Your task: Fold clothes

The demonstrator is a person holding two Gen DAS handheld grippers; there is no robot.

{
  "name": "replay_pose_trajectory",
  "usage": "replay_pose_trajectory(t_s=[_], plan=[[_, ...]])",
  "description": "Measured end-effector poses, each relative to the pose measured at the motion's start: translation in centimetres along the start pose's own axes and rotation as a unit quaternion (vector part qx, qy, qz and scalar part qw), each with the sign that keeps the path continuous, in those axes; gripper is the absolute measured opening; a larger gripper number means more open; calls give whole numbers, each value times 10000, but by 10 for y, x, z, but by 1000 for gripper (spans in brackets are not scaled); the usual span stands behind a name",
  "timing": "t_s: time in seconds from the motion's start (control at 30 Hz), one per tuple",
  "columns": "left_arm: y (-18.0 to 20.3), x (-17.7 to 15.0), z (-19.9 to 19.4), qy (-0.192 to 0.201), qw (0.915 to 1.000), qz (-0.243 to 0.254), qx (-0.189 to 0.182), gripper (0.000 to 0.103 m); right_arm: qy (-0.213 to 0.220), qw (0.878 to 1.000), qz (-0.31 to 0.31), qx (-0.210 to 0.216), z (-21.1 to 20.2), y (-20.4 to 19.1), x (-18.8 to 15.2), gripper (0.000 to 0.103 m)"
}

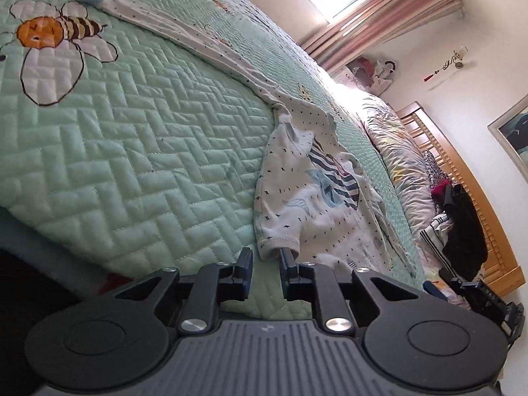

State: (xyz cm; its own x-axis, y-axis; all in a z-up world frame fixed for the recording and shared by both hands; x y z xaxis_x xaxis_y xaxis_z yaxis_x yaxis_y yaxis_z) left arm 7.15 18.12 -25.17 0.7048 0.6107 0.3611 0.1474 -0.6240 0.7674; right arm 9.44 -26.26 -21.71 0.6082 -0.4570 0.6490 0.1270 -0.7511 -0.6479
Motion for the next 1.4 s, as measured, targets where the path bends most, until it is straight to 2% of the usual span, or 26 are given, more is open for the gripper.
replay_pose_trajectory(t_s=[0.07, 0.13, 0.17, 0.23, 0.3, 0.33, 0.47, 0.6, 0.83, 0.9, 1.0, 1.1, 1.17, 1.3, 1.4], plan=[[14, 10, -6, 113, 9996, 258, -23, 26, 45, 10000, -76, 40, -6, -5, 1, 40], [33, 25, -8, 246, 9979, 602, -20, 46, 133, 9998, -108, 85, -11, -5, 2, 47], [42, 36, -8, 312, 9965, 781, -12, 51, 182, 9998, -59, 104, -11, -2, 1, 49], [68, 61, -3, 452, 9923, 1157, 27, 74, 245, 9995, 112, 174, -11, 7, -1, 49], [94, 88, 11, 616, 9863, 1530, 74, 92, 204, 9993, 207, 230, -8, 14, -3, 49], [105, 102, 21, 670, 9831, 1696, 130, 94, 192, 9992, 218, 262, -6, 16, -5, 49], [132, 160, 83, 564, 9749, 2125, 359, 94, 87, 9985, 156, 512, 9, 18, -9, 50], [134, 209, 160, 251, 9690, 2330, 778, 92, -9, 9965, -20, 831, 37, 10, -4, 50], [113, 258, 262, -162, 9561, 2596, 1350, 86, -279, 9891, -124, 1441, 100, 2, 10, 50], [107, 262, 280, -311, 9484, 2799, 1460, 82, -455, 9882, -41, 1464, 112, 5, 5, 50], [100, 264, 300, -531, 9290, 3269, 1651, 75, -642, 9868, 25, 1486, 119, 10, 0, 50], [99, 264, 311, -748, 9205, 3520, 1523, 71, -719, 9867, 196, 1444, 125, 18, -2, 50], [103, 258, 316, -967, 9136, 3732, 1295, 67, -771, 9855, 407, 1453, 129, 24, -3, 50], [121, 242, 325, -1346, 8951, 4177, 788, 66, -769, 9842, 532, 1504, 129, 27, -4, 49], [130, 234, 335, -1461, 8957, 4158, 593, 65, -793, 9847, 466, 1482, 129, 26, -4, 49]])
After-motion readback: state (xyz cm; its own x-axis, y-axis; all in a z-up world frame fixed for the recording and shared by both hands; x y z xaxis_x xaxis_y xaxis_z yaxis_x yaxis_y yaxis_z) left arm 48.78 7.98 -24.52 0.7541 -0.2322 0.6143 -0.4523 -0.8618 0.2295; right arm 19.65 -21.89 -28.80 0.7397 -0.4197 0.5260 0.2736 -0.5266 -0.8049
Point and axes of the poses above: each gripper's, at about its wrist camera, not at the fingertips, and z roughly the way its jaws point, y to its right, x to its top, the point moved 6 cm from there along z, roughly the way its jaws point, and after that the axes turned 12 degrees about -z, right-handed, at the moved point
